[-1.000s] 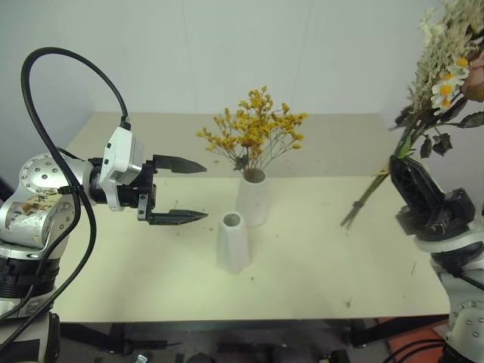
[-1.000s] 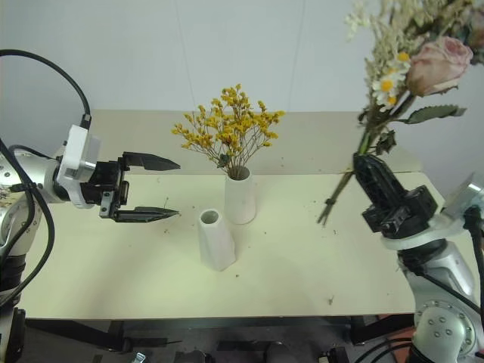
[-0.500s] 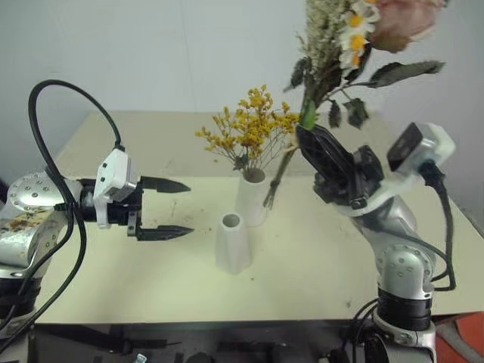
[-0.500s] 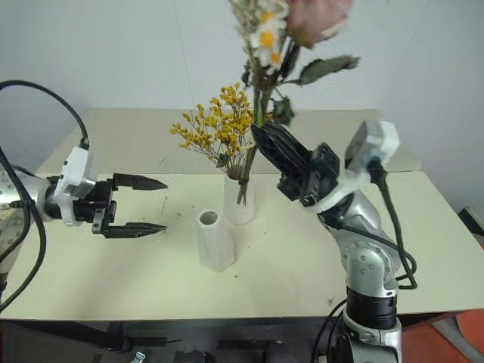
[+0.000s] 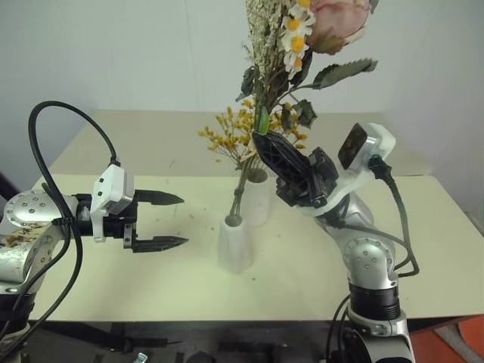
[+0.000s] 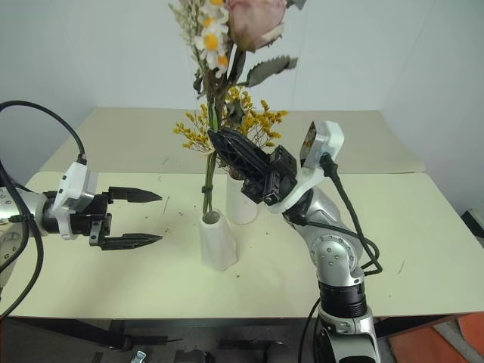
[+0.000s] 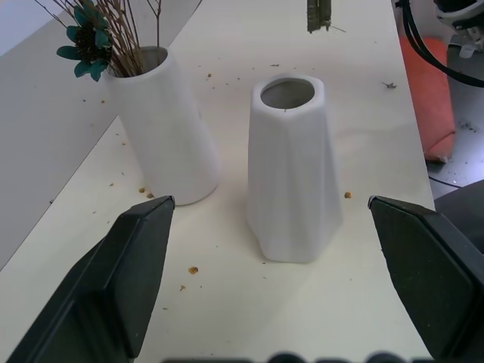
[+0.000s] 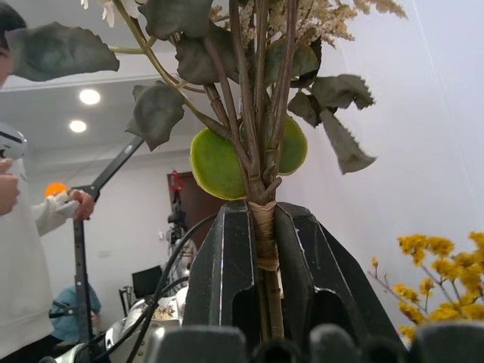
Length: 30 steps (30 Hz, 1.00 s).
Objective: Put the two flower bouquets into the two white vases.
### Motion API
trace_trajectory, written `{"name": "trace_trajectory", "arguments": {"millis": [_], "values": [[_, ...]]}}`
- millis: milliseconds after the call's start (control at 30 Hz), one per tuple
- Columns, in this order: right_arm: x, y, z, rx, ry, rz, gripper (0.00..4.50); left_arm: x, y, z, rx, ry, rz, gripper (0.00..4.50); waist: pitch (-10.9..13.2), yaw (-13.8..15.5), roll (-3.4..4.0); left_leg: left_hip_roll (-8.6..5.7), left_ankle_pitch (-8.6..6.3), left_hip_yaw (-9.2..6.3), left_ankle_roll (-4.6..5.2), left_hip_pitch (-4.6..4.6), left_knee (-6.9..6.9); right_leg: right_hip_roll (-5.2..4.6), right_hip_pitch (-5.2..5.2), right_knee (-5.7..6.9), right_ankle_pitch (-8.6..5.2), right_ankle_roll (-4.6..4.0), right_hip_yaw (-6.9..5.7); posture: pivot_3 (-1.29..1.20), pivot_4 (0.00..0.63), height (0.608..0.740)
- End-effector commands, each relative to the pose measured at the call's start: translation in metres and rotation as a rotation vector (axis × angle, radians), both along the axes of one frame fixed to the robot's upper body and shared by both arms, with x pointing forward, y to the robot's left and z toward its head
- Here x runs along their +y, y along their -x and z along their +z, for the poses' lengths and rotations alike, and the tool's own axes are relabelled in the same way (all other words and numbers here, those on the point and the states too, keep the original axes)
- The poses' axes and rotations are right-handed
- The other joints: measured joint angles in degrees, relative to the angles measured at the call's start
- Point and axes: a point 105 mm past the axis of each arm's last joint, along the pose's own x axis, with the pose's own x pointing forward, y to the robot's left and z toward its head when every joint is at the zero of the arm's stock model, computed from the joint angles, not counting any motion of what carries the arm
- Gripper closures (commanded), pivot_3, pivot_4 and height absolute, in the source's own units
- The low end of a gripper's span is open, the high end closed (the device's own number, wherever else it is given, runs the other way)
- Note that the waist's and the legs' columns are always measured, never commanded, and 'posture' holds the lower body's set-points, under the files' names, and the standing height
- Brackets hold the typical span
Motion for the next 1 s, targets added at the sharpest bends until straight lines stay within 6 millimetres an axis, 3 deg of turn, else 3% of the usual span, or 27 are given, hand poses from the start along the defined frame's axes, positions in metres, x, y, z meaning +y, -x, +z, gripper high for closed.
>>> {"name": "trace_trajectory", "arguments": {"millis": [33, 1000], "values": [[0.004, 0.003, 0.006, -0.047, -0.009, 0.007, 4.28, -0.005, 0.003, 0.01, -0.052, 0.01, -0.021, 0.0, 0.0, 0.0, 0.0, 0.0, 0.0, 0.0, 0.0, 0.0, 0.0, 0.0, 0.0, 0.0, 0.0, 0.0, 0.0, 0.0, 0.15, 0.74], [0.011, -0.012, -0.025, -0.03, 0.096, -0.041, 4.28, -0.009, -0.001, 0.012, -0.073, 0.025, -0.021, 0.0, 0.0, 0.1, 0.01, 0.0, 0.0, 0.0, 0.0, 0.0, -0.01, 0.0, -0.01, 0.0, 0.0, 0.0, 0.0, 0.0, 0.15, 0.74]]}}
